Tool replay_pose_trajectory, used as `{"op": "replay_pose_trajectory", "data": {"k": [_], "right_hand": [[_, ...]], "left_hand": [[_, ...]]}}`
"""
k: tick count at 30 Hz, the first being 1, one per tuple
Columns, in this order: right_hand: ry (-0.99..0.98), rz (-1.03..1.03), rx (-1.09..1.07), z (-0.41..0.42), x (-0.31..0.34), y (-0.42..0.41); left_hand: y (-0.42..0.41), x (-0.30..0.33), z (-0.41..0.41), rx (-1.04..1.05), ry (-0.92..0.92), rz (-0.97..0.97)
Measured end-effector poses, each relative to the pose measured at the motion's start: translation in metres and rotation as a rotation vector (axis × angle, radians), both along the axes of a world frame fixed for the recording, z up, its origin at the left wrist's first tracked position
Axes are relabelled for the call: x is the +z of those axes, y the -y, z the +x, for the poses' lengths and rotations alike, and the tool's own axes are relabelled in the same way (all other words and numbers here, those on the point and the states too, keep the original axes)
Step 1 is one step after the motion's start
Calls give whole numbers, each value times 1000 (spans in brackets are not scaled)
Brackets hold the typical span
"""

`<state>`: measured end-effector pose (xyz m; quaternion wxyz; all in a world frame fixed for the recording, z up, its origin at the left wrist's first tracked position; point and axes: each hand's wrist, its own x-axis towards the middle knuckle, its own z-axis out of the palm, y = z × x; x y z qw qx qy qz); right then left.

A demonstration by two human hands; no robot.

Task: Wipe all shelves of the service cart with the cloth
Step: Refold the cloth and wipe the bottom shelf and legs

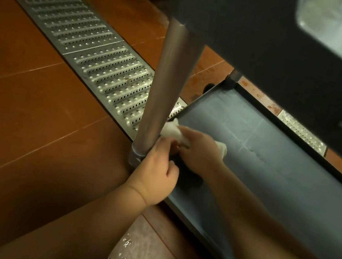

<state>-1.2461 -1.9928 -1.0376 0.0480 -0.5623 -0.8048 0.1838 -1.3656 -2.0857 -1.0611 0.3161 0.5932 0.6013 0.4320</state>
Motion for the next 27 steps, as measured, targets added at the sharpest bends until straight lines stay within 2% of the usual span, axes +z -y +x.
{"op": "replay_pose_trajectory", "data": {"k": [2,6,8,11,14,17,20,23,27], "right_hand": [[-44,-19,22,10,-1,14],[-133,262,-179,39,-1,16],[-56,231,-155,34,0,14],[177,147,60,18,-12,10],[152,149,39,23,-17,4],[114,148,-95,41,-10,-3],[102,100,-338,73,-10,-12],[101,72,-504,126,-15,-10],[134,59,-704,207,-17,14]], "left_hand": [[-2,1,1,3,-64,26],[-2,4,7,21,-27,32],[-4,5,14,61,-19,45],[-8,9,25,93,-28,36],[-7,15,30,87,18,-70],[-7,23,37,84,-23,-108],[-13,31,51,64,-64,-164],[-18,37,70,0,-55,-247],[-17,38,95,-53,-20,-264]]}}
